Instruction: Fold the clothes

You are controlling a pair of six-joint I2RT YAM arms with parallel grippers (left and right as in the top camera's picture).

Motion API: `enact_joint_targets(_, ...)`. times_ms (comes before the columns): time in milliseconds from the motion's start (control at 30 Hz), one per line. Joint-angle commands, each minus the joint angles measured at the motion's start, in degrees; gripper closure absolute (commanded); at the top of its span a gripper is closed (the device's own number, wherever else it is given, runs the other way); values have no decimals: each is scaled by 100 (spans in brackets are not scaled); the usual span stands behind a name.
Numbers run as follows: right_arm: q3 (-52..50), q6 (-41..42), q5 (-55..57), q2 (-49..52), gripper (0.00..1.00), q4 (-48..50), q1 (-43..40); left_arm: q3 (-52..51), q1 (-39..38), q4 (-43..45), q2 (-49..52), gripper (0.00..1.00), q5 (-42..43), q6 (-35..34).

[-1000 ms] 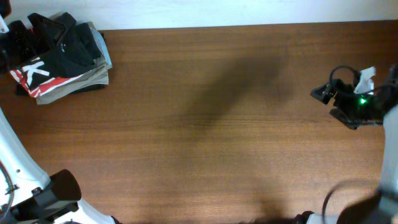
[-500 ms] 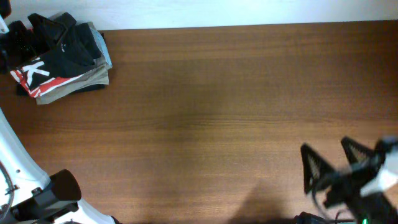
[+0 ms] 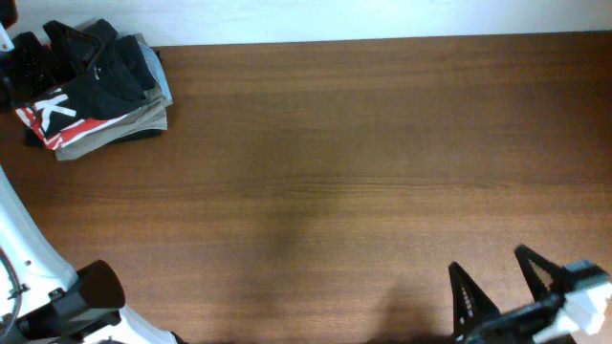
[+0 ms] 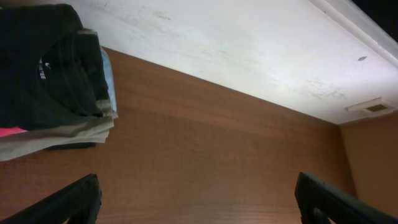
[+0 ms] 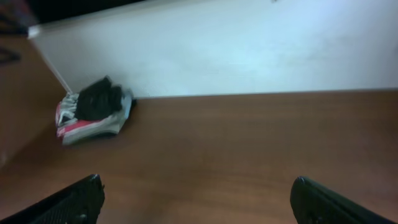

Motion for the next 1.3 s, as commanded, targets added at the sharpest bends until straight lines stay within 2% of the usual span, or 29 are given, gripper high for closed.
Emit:
enact_joint_targets(0,-990,-595,160,-380,1,713,691,4,7,9,-39,1,17,-9)
enact_joint_targets(200,-3106,-544,487,-1410,1,2719,1388,4,4,9,-39,1,17,-9)
enact_joint_targets(300,-4157,-192,905,-1812,1,3744,1604,4,7,9,-39,1,17,-9)
enact_joint_targets(633,-5987,-24,1377,-2035,1,5925,1711,4,7,9,-37,1,17,-9)
enact_joint_targets(767,-6658,697,2015,-2201,1,6850,1709,4,7,9,-39,1,17,-9)
enact_joint_targets(933,-7114,748,2439,-2201,1,7591,1711,4,7,9,-39,1,17,-9)
enact_joint_targets(1133,-7117,715,2841,-2201,1,7477,1711,4,4,9,-39,1,17,-9)
enact_joint_targets(1267,-7117,721,2916,-2201,1,6817,1709,4,7,9,-39,1,17,-9)
